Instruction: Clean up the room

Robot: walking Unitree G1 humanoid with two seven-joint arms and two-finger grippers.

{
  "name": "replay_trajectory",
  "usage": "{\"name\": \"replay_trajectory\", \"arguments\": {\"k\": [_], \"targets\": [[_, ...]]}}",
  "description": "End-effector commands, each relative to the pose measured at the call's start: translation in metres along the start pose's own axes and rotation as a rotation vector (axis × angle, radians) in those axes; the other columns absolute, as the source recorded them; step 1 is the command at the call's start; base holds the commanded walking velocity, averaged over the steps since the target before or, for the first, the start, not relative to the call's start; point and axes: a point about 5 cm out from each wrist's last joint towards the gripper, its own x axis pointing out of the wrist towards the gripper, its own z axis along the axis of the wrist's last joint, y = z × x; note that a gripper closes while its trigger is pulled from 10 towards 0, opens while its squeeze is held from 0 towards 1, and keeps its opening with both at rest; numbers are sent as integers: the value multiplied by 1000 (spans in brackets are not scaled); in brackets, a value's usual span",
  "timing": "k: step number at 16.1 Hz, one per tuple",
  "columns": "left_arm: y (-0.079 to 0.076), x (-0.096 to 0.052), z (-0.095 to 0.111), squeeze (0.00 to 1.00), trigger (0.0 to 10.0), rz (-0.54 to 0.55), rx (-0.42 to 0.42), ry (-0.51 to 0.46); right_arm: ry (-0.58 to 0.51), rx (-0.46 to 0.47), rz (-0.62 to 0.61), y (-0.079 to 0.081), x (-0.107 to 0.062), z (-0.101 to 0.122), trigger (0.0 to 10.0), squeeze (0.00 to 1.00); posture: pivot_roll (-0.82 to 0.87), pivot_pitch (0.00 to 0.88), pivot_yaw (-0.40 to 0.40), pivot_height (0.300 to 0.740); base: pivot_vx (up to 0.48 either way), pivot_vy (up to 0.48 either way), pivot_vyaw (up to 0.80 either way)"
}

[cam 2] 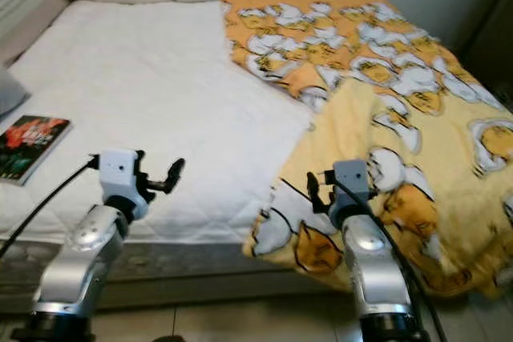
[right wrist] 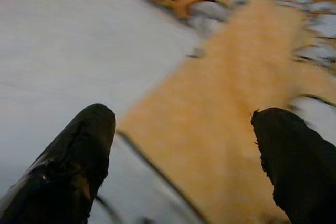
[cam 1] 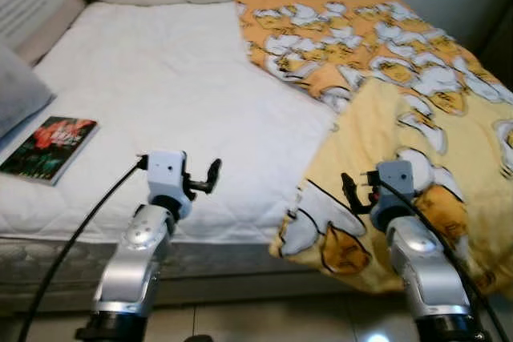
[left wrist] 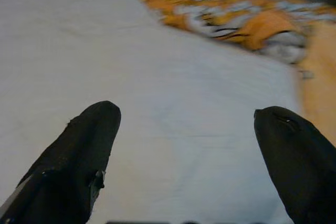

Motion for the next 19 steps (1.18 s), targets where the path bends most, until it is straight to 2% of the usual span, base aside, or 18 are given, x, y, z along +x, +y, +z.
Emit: {"name": "replay_trajectory", "arguments": {"k": [1, 6, 9, 11, 13, 16, 19], "targets": [[0, 1, 3, 0, 10000, 2, 1, -11, -18, -3, 12, 1, 1, 6, 10000, 0, 55, 0, -23, 740, 319, 0, 0], [0, 2, 3, 0, 10000, -1, 3, -12, -18, -3, 19, 2, 2, 5, 10000, 0, 57, 0, -22, 740, 318, 0, 0], [0, 1, 3, 0, 10000, -3, 2, -12, -5, -63, 54, 5, 2, 4, 10000, 0, 57, 0, -22, 740, 317, 0, 0], [0, 1, 3, 0, 10000, -3, 3, -11, -3, -72, 49, 6, 1, 3, 10000, 0, 60, 0, -23, 740, 317, 0, 800], [1, 1, 4, 0, 10000, -2, 5, -11, -3, -35, 29, 4, 1, 3, 10000, 0, 61, 0, -22, 740, 317, 0, 0], [2, 0, 4, 0, 10000, -3, 6, -9, -3, -35, 35, 5, 2, 4, 10000, 0, 61, 0, -20, 740, 320, 0, 0], [-1, 1, 2, 0, 10000, -40, 54, 9, 19, -18, 18, 4, 2, 3, 10000, 0, 63, 0, -20, 740, 313, 0, 0]]}}
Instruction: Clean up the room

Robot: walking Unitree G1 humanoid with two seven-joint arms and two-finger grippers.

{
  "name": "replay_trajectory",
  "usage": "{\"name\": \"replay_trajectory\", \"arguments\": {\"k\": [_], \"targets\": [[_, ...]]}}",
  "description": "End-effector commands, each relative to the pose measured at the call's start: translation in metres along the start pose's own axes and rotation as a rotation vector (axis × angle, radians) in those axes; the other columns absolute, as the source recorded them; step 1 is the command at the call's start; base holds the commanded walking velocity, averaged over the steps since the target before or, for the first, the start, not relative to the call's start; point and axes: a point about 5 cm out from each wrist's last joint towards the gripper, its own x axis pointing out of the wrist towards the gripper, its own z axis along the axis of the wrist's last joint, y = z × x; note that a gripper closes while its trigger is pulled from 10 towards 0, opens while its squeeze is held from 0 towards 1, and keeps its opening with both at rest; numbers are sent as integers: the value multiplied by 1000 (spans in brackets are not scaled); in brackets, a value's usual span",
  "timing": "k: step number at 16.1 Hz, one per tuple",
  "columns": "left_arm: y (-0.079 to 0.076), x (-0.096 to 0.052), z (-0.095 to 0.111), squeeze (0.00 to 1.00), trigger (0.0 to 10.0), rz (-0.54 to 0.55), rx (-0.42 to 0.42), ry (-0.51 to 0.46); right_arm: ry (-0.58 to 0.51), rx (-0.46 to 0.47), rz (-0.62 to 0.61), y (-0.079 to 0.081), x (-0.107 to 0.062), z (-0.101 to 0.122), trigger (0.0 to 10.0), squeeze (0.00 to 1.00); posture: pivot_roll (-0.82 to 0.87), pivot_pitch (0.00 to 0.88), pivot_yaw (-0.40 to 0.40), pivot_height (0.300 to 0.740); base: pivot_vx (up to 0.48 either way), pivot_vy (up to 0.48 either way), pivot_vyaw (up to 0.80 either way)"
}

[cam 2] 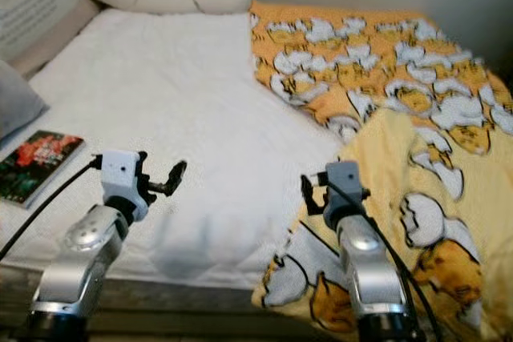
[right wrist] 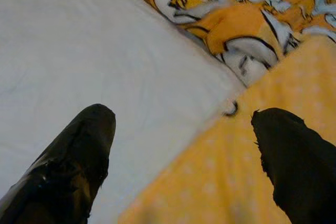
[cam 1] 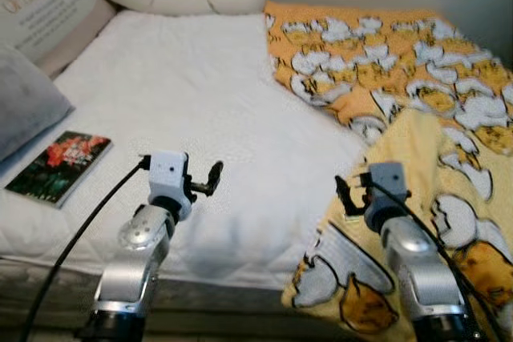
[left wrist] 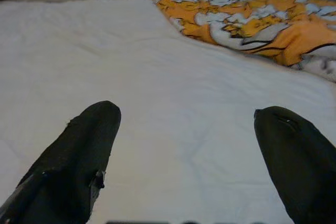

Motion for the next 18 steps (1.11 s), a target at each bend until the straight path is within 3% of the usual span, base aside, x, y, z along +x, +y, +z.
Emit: {"name": "replay_trajectory", "arguments": {"k": [1, 2, 4, 8, 9, 11, 13, 14, 15, 17, 18], "targets": [[5, -1, 1, 0, 10000, -5, 11, 7, 38, 21, -4, 1, 3, -1, 10000, 1000, 66, 0, -17, 740, 0, 0, 0], [3, -1, 1, 0, 10000, -29, 5, 9, 75, 10, -7, -1, 4, -6, 10000, 1000, 66, 0, -15, 740, 0, 0, 0], [-10, -5, -4, 0, 10000, -198, 64, 55, 263, -40, 5, -5, 11, -30, 10000, 1000, 70, 0, -6, 740, 0, 0, 0], [-15, -12, -6, 0, 10000, -398, 178, 129, 441, -122, -7, -7, 27, -56, 10000, 1000, 90, 0, 14, 740, 0, 0, 0], [-15, -15, -6, 0, 10000, -469, 224, 159, 504, -138, -17, -7, 31, -65, 10000, 16, 98, 0, 22, 740, 0, 0, 0], [-14, -16, -4, 0, 10000, -511, 266, 172, 550, -156, -18, -8, 33, -75, 10000, 0, 118, 0, 42, 740, 0, 0, 0], [-13, -18, -3, 0, 10000, -562, 276, 194, 572, -50, -16, -5, 34, -81, 10000, 0, 127, 0, 58, 740, 0, 0, 0], [-15, -19, -3, 0, 10000, -596, 290, 205, 583, -62, -19, -8, 33, -83, 10000, 0, 139, 0, 59, 740, 0, 0, 0], [-16, -22, -3, 0, 10000, -640, 299, 227, 592, -86, -38, -14, 33, -84, 4078, 0, 142, 0, 58, 740, 0, 0, 0], [-17, -28, -6, 0, 10000, -704, 308, 271, 598, -91, -48, -19, 33, -83, 2118, 0, 151, 0, 54, 740, 0, 0, 0], [-14, -32, -9, 0, 10000, -733, 319, 306, 599, -109, -42, -20, 33, -85, 1961, 0, 156, 0, 46, 740, 0, 0, 0]]}}
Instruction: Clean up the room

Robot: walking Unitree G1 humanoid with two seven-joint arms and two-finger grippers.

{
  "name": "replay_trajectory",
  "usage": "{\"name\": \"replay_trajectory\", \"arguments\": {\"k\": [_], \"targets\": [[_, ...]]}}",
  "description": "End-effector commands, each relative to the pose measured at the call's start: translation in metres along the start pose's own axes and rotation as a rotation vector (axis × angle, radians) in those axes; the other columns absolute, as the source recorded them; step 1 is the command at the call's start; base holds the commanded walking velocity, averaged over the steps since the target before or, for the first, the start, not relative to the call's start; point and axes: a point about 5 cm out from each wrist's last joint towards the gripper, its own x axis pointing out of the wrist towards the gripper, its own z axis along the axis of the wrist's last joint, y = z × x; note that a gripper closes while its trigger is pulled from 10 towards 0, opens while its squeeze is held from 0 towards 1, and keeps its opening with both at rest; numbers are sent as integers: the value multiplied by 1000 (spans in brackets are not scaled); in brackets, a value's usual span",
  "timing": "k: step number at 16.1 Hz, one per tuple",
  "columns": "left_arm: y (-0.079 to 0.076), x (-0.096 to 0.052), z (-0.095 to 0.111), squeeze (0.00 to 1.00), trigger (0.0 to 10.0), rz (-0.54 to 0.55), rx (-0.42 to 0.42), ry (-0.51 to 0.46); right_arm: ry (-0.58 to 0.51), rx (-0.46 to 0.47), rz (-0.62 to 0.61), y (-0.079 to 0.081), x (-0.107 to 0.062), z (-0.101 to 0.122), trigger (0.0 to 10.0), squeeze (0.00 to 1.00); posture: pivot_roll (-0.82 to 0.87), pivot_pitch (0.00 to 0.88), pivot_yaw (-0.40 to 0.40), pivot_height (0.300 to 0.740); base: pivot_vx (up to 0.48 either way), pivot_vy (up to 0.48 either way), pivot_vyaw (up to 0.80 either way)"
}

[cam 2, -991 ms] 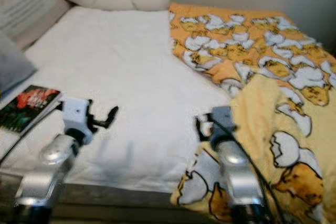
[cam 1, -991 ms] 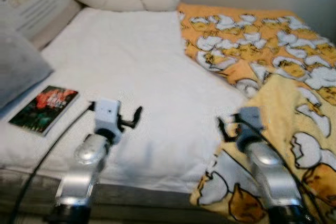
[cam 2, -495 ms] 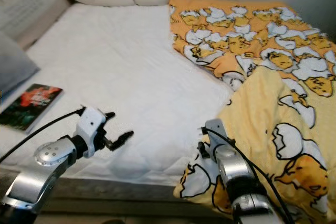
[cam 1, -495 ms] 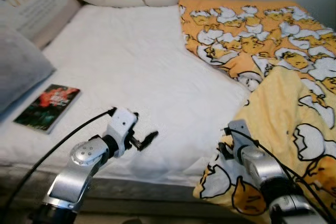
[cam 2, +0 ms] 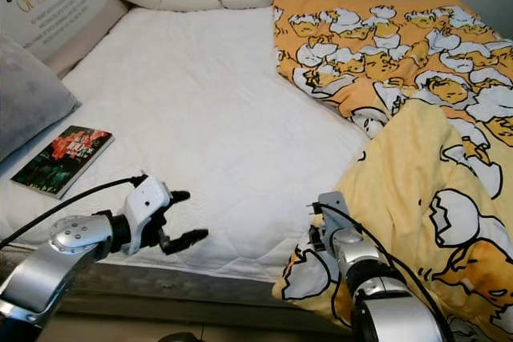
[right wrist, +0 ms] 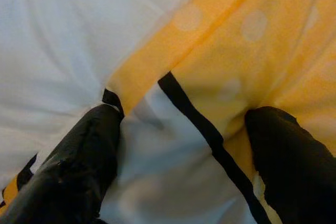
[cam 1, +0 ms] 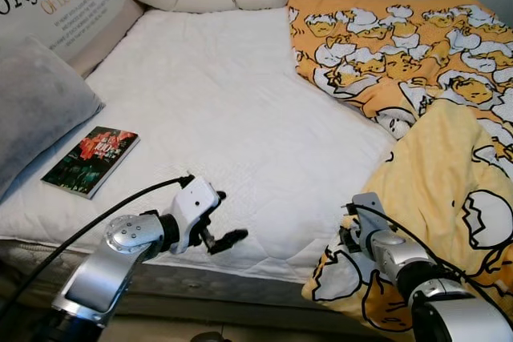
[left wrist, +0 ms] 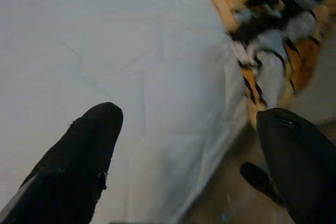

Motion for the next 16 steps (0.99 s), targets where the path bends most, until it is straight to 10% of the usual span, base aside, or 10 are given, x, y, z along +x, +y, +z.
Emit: {"name": "replay_trajectory", "arguments": {"k": [1, 16], "targets": [[-2, -3, -2, 0, 10000, -23, 0, 16, 0, -11, -10, -4, 0, 0, 1882, 0, 155, 0, 47, 740, 0, 0, 0], [1, -5, -6, 0, 10000, -64, 7, 56, -19, -23, 53, -3, 0, 0, 0, 0, 140, 0, 53, 740, 0, 0, 0]]}}
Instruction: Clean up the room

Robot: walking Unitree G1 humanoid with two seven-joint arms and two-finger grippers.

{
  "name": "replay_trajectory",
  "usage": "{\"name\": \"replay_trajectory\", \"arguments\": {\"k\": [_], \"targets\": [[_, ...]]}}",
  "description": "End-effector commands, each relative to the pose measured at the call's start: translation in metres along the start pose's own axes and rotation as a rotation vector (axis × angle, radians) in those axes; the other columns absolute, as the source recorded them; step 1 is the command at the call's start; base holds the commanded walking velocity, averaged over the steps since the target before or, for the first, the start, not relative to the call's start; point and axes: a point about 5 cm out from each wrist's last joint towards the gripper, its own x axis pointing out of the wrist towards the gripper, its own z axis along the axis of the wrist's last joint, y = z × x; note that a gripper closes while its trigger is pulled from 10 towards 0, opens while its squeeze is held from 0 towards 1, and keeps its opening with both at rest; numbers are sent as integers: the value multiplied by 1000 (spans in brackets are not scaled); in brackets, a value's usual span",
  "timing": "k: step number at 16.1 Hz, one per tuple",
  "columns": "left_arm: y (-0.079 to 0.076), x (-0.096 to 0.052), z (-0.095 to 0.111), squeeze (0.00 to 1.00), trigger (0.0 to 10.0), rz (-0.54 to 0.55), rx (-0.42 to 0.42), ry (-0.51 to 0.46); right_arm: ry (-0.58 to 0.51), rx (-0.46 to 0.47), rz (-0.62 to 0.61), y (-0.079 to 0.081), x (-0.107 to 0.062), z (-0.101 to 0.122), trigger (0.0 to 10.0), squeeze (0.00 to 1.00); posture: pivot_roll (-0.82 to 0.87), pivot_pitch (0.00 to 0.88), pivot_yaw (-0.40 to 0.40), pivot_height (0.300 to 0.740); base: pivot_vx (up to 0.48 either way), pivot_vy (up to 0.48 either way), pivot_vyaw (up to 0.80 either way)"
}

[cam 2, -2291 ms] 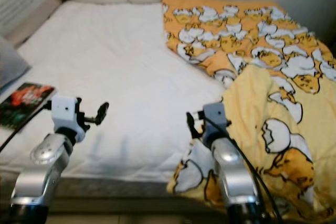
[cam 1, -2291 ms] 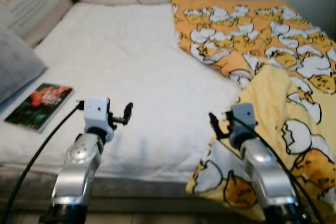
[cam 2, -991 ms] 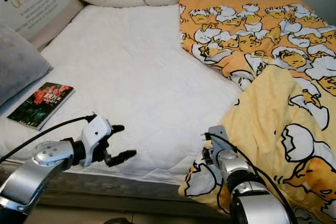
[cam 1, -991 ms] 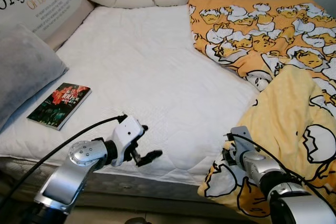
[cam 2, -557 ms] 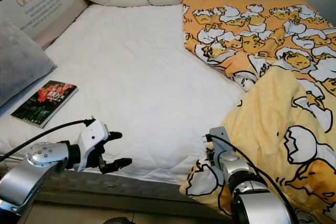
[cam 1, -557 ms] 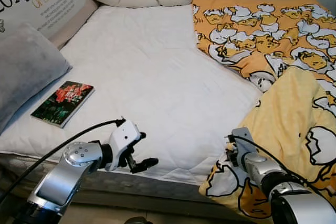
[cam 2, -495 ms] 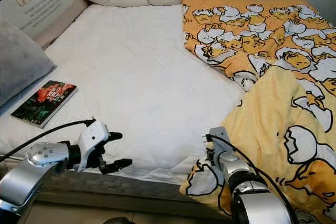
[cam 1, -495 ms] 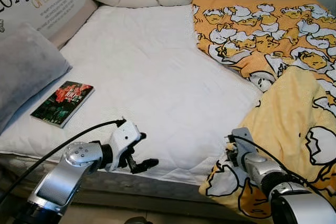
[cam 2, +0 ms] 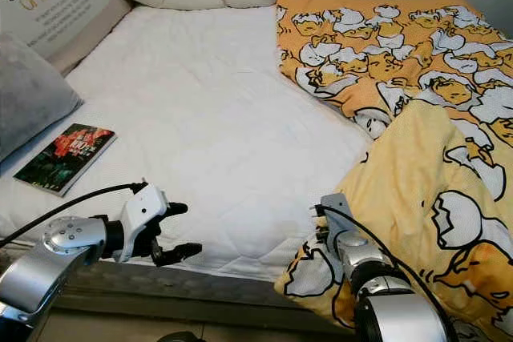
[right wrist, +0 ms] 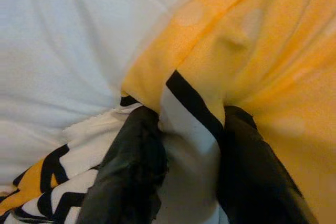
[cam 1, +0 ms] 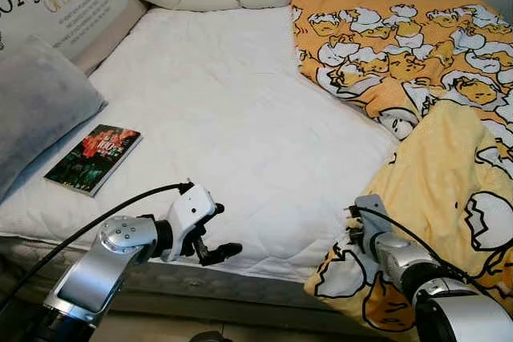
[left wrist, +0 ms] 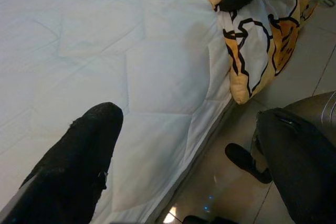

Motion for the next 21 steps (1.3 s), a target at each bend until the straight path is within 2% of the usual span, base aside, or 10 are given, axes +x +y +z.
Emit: {"name": "replay_trajectory", "arguments": {"k": [1, 4, 7, 11, 13, 14, 15, 16, 17, 21], "targets": [[1, -1, 0, 0, 10000, 7, 14, 7, -4, -27, 41, 2, 0, 4, 0, 0, 140, 0, 52, 740, 0, 0, 0], [-1, -1, 0, 0, 10000, 3, 13, 8, -35, -101, 181, 10, -1, 6, 0, 0, 137, 0, 50, 740, 0, 0, 0], [-3, 0, -1, 0, 10000, -4, 11, 8, -61, -348, 613, 33, -11, -9, 0, 0, 133, 0, 53, 740, 0, 0, 0], [-2, 1, 0, 0, 10000, -14, 17, 11, 226, -670, 987, 31, -27, -55, 0, 0, 128, 0, 62, 740, 0, 0, 0], [-2, 1, 0, 0, 10000, -18, 18, 13, 247, -658, 1015, 41, -28, -64, 0, 0, 131, 0, 62, 740, 0, 0, 0], [-3, 0, -1, 0, 10000, -19, 18, 15, 253, -672, 990, 37, -29, -78, 3176, 0, 132, 0, 62, 740, 0, 0, 0], [-3, 1, -1, 0, 10000, -19, 18, 16, 281, -673, 938, 23, -31, -94, 10000, 0, 132, 0, 62, 740, 0, 0, 0], [-3, 1, 0, 0, 10000, -19, 19, 16, 294, -673, 905, 15, -32, -100, 10000, 231, 132, 0, 62, 740, 0, 0, 0], [-2, 2, 0, 0, 10000, -19, 20, 16, 299, -651, 745, 0, -31, -111, 10000, 1000, 132, 0, 63, 740, 0, 0, 0], [-2, 3, 2, 0, 10000, -25, 27, 16, 120, -590, 580, -6, -17, -49, 10000, 1000, 127, 0, 67, 740, 0, 0, 0]]}}
